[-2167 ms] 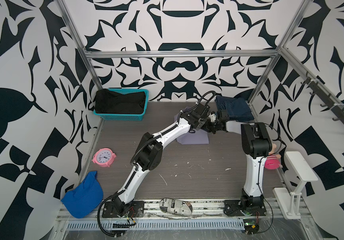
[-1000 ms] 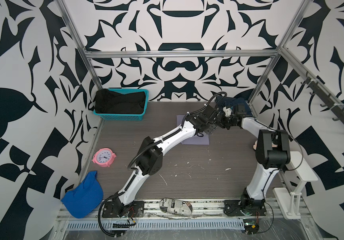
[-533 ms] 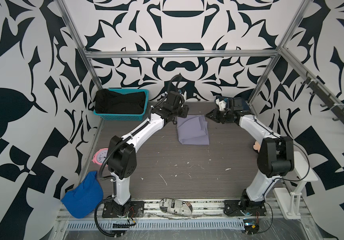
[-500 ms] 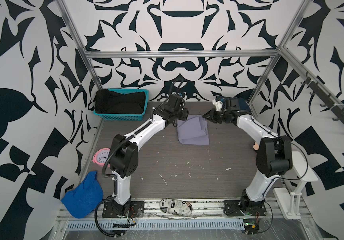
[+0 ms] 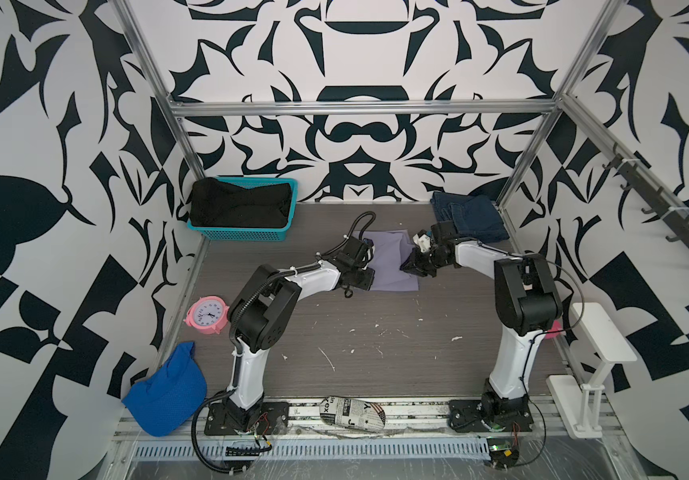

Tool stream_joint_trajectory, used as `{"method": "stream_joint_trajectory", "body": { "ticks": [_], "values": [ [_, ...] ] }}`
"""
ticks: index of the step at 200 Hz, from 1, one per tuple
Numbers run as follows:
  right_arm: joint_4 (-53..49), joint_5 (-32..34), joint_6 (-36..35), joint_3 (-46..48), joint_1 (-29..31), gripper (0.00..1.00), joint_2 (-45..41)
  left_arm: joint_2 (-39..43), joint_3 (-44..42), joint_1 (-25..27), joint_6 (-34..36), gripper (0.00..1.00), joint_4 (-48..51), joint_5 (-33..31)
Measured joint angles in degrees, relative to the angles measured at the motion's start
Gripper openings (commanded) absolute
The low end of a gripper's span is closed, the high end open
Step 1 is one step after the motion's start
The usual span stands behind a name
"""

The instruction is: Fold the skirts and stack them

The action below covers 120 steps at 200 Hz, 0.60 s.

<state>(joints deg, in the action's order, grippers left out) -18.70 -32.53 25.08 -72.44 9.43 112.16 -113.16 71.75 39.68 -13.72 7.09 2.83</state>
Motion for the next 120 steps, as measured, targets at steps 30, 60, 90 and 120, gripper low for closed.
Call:
{"method": "stream_joint_trajectory", "body": {
  "ticks": [30, 60, 90, 120],
  "values": [
    [0.1, 0.7, 0.0, 0.0, -0.7, 0.18, -0.9, 3.4, -3.9, 0.2, 1.2, 0.36, -0.9, 1.5],
    [-1.4, 0.8, 0.2, 0.0, -0.3, 0.18, -3.9, 8.3, -3.8, 0.2, 4.5, 0.4, 0.0, 2.7],
    [-1.1, -0.9, 1.3, -1.5, 0.0, 0.18, -9.1, 11.6, -0.8, -0.6, 6.1, 0.43, -1.4, 5.2],
    [1.7, -2.9, 2.4, -4.4, 1.2, 0.37, -10.3, 10.5, 2.3, -4.6, 3.0, 0.41, -4.9, 8.0]
  ]
}}
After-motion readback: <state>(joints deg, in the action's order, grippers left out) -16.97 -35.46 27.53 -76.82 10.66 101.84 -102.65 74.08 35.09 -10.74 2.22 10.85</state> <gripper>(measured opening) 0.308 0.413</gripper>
